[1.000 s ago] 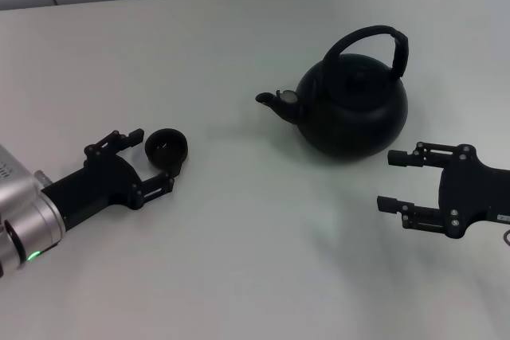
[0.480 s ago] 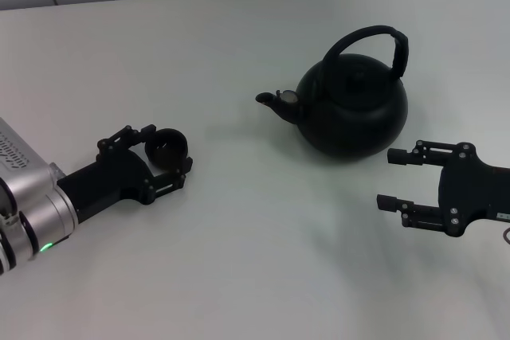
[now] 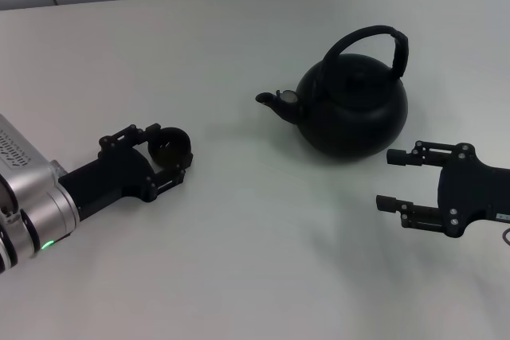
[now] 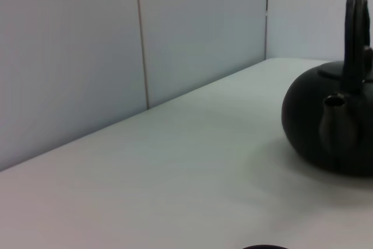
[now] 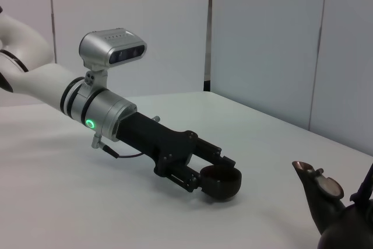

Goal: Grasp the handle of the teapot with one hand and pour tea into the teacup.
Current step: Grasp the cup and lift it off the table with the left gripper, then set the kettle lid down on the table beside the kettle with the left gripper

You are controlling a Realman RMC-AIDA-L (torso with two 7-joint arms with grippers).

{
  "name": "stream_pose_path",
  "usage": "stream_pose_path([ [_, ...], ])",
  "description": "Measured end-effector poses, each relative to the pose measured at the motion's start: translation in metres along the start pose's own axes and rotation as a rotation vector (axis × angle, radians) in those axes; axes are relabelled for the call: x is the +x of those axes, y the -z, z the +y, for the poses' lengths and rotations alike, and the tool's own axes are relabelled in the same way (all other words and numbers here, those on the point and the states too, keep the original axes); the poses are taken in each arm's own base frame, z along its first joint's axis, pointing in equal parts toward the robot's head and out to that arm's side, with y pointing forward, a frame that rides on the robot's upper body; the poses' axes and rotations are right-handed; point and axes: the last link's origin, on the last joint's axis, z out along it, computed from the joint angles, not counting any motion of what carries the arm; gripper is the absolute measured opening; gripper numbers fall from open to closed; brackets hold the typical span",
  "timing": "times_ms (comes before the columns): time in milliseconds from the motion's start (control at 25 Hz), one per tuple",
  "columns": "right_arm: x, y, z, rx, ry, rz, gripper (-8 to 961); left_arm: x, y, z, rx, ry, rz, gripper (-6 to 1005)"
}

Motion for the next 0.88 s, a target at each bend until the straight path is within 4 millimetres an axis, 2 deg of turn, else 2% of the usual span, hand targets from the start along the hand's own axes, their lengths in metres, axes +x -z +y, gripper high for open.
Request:
stream_pose_path([
  [120,0.0,0.0,0.0,0.0,0.0,0.0,653,0.004,-0.001,0.002,-0.02,-0.003,0.026,688],
  [360,-0.001,0.0,-0.001,0.007,0.001,-0.01,653,0.019,-0.017,0.016,-0.1,-0.013,0.062,692],
  [440,-0.002,0.0,-0.001,0.01,0.002,-0.018,653,0.019,-0.017,0.016,-0.1,-0.013,0.062,693],
  [480,-0.003,0.0,-0.001,0.01,0.002,-0.021,653,0.026,-0.028,0.023,-0.132,-0.034,0.065,693],
  [880,-0.003,0.0,-0.001,0.009,0.003,-0.025,653,0.03,-0.042,0.027,-0.138,-0.049,0.029,699],
])
